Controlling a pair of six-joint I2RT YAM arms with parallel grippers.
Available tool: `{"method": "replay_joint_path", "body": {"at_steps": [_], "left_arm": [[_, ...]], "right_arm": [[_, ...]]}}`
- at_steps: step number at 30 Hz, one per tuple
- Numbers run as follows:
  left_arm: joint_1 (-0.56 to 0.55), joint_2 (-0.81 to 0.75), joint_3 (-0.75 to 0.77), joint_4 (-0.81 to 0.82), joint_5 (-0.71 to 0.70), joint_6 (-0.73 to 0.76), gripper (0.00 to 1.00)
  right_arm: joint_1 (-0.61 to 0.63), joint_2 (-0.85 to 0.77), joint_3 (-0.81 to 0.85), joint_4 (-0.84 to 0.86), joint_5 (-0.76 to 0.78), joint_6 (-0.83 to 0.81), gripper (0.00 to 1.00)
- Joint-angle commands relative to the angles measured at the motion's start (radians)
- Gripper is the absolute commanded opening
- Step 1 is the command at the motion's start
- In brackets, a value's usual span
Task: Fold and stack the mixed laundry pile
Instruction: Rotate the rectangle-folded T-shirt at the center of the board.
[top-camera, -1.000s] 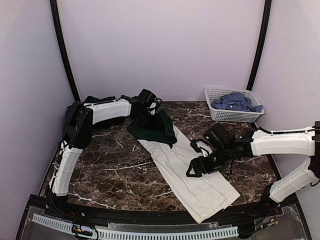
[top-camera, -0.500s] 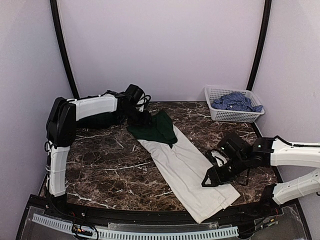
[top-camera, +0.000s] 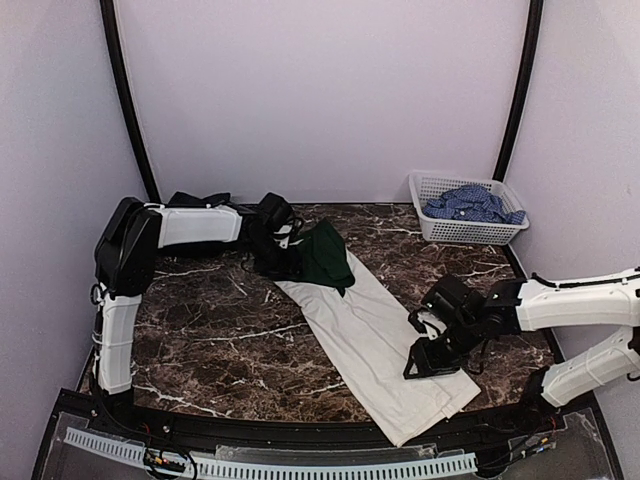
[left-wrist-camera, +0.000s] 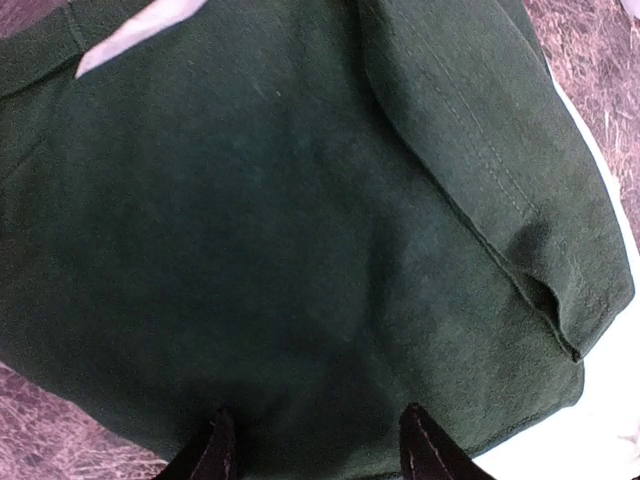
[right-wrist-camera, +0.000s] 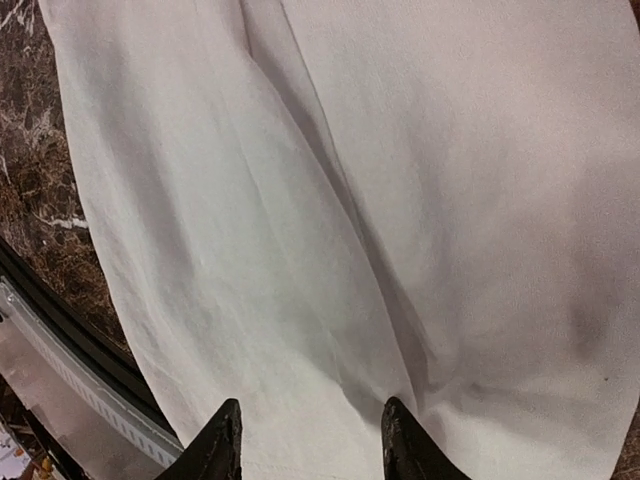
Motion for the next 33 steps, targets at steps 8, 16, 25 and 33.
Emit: {"method": "replay_joint_path", "body": {"at_steps": [8, 16, 25, 33], "left_arm": [[0.049, 0.131, 0.16, -0.05, -0.038, -0.006, 0.49], [0.109, 0.488, 0.756, -0.294, 0.009, 0.089, 0.46], [0.212, 0.466, 0.953, -0.21, 0.045, 0.147, 0.6], [0.171, 0.085, 0.635, -0.176, -0.064, 0.2, 0.76]], "right_arm": [[0.019, 0.22, 0.026, 0.19, -0.087, -0.08, 0.3], [0.15, 0.509, 0.294, 0.323, -0.192, -0.083, 0.31], [0.182, 0.567, 0.572, 0.257, -0.17, -0.191, 0.59], [0.078, 0.338, 0.542, 0.214, -0.091, -0.302, 0.79]]}}
